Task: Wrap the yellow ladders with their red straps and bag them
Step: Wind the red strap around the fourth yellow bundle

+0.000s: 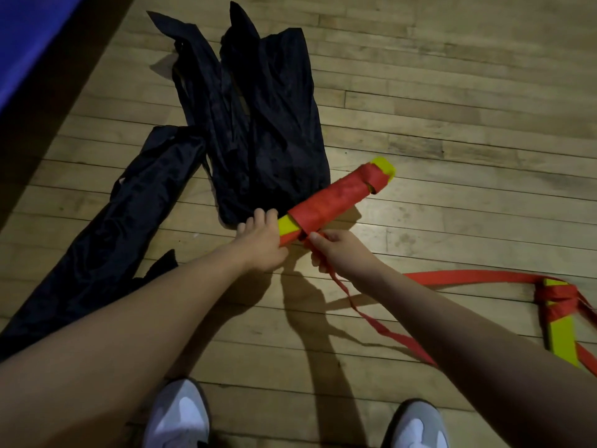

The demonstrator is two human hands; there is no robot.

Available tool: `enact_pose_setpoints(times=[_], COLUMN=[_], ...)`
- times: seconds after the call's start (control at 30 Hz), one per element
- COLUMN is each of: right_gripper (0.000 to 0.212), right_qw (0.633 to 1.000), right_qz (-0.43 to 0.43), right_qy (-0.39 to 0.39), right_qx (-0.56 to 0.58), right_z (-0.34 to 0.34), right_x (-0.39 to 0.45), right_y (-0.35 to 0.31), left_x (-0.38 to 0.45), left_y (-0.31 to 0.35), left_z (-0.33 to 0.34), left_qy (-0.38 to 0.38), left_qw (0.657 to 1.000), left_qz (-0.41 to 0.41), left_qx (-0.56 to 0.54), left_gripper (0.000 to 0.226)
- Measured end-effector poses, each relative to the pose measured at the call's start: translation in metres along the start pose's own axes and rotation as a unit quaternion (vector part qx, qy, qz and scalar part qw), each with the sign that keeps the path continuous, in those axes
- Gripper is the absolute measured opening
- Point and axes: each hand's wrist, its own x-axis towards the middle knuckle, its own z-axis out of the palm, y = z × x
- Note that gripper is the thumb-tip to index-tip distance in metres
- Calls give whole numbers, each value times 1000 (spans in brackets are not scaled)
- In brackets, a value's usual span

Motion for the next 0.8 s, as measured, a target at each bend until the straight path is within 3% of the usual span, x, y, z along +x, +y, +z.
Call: enact_pose_setpoints(times=[0.1,0.3,0.7,0.8], right_gripper=[28,28,29,32], right_qw=[999,994,997,997], right_qz=[26,58,-10,-9], right_qy=[7,3,28,36], right_qx=[17,91,77,68], right_z=[2,1,1,-2], right_x=[-2,-9,-7,-4], right_y=[7,9,1,3], left_x=[-7,-11,0,0], left_y=[5,7,9,12], left_z=[1,5,5,0], left_qy=[12,89,103,70], left_qw=[999,995,994,996], left_qz=[15,41,34,59], left_qx=[42,35,16,19], left_gripper=[51,52,56,58])
